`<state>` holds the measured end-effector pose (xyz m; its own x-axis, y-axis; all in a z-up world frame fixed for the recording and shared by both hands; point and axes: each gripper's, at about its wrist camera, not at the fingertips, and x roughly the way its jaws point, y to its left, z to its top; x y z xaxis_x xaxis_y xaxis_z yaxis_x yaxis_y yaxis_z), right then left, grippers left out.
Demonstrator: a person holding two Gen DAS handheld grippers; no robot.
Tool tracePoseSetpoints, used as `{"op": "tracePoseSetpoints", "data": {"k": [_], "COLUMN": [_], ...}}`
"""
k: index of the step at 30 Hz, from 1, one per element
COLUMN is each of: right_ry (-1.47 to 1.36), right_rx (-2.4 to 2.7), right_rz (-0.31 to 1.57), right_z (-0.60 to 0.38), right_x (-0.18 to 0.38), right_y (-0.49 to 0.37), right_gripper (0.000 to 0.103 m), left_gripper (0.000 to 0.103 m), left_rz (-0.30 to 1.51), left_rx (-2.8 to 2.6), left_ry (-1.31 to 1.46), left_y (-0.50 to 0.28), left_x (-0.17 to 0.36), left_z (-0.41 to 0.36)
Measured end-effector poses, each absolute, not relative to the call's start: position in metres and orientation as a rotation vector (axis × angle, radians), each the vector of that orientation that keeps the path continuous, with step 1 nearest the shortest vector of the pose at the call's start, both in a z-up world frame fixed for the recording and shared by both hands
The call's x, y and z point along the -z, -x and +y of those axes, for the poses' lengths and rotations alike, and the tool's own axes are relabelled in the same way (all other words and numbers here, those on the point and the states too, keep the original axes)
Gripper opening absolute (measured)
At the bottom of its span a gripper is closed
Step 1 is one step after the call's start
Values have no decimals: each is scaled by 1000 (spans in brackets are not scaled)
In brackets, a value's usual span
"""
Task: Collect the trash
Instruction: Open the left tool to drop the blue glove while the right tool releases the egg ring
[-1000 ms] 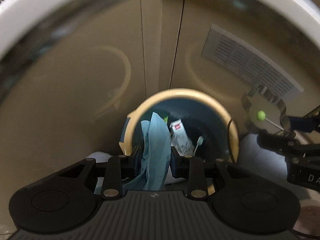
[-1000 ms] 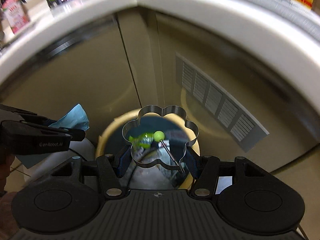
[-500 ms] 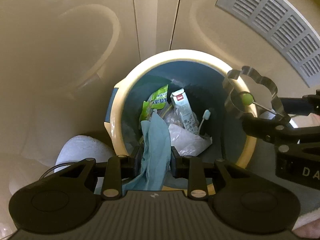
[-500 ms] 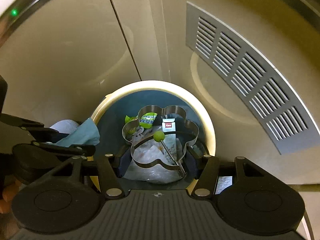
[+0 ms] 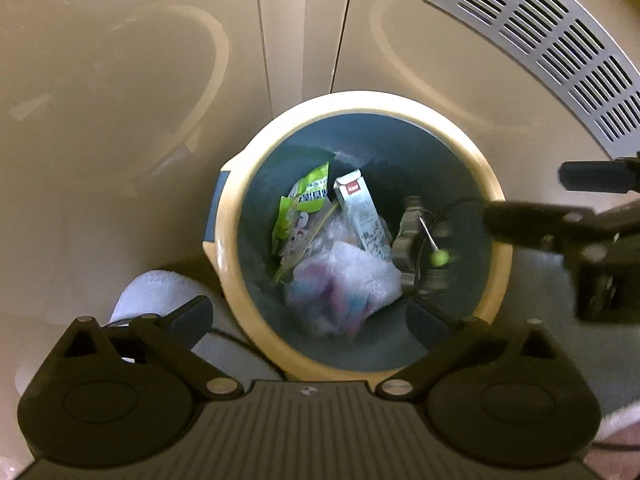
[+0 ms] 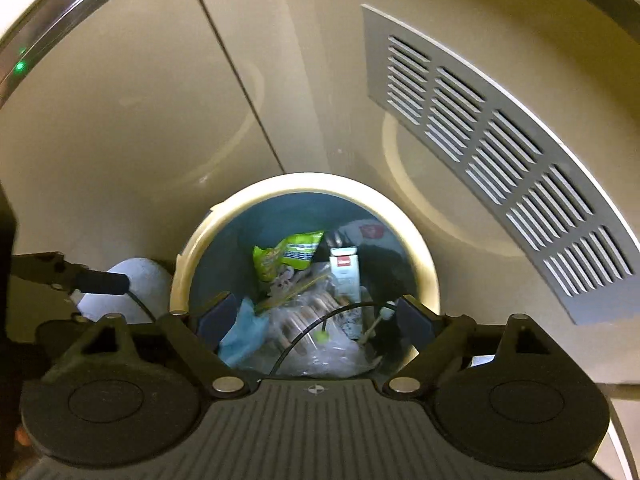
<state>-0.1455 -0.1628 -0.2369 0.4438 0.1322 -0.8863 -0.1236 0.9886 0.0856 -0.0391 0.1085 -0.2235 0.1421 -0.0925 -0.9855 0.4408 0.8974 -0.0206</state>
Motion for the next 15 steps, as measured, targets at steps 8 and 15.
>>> {"op": "tracePoseSetpoints", "data": {"k": [8, 15], "right_ry": [-52, -38], "right_rx": [-146, -199], "right_rz": [1017, 912], "right_z": [-173, -172], "right_x": [198, 177], "right_y": [191, 198], "right_gripper": [89, 93], "left_gripper": [103, 103], "left_rz": [1275, 1225], "left_rx": [358, 331], "left_ry": [-285, -254], "left_y": [68, 88], "left_x": [172, 149], "left_z": [127, 137]}}
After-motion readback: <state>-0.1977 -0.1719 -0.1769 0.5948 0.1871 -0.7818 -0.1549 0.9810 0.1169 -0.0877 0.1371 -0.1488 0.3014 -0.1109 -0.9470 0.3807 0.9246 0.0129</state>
